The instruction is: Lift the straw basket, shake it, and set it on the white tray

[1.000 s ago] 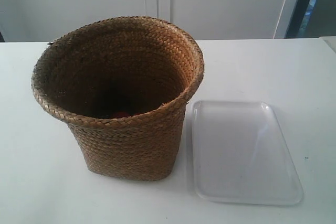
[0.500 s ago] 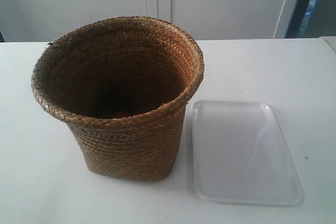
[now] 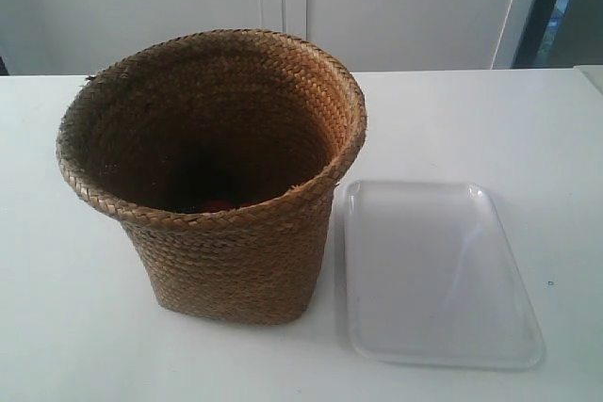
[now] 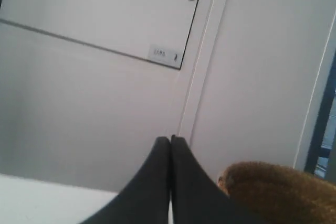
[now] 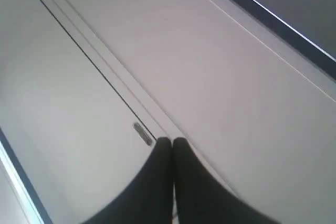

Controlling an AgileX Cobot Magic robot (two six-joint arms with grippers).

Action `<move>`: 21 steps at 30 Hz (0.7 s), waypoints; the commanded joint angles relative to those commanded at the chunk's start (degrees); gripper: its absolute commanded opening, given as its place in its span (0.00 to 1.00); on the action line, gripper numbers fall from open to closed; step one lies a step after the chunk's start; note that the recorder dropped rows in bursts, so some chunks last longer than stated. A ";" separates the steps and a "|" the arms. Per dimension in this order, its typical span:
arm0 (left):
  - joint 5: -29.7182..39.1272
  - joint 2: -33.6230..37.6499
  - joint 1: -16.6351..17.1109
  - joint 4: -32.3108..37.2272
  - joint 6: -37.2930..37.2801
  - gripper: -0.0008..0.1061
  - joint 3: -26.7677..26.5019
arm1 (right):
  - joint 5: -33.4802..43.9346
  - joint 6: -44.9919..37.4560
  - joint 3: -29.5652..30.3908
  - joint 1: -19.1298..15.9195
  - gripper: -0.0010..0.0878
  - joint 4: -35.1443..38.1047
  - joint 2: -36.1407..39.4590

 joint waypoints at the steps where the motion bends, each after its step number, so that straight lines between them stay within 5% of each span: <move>1: 0.18 2.34 0.00 -0.69 1.18 0.01 -2.84 | 0.26 -2.36 -3.09 0.00 0.01 1.35 2.88; 7: 1.11 26.43 0.00 -4.80 2.43 0.01 -27.38 | -0.49 2.58 -21.16 0.00 0.01 -0.21 25.08; 10: 15.12 39.17 0.00 -4.38 2.08 0.01 -39.03 | 9.37 5.03 -31.54 0.00 0.01 -17.69 36.47; 12: 29.97 46.90 0.00 -4.52 2.08 0.01 -45.80 | 21.93 16.63 -37.28 0.92 0.01 -30.93 42.93; 14: 46.13 52.01 0.00 -4.70 2.08 0.01 -51.64 | 37.52 22.91 -41.08 2.99 0.01 -36.11 47.17; 17: 65.31 56.51 0.00 -6.71 2.87 0.01 -57.09 | 53.96 9.28 -44.43 6.64 0.01 -31.89 51.20; 21: 71.27 57.70 0.00 -7.36 13.30 0.01 -58.72 | 68.83 -26.22 -46.94 10.15 0.01 -5.38 53.93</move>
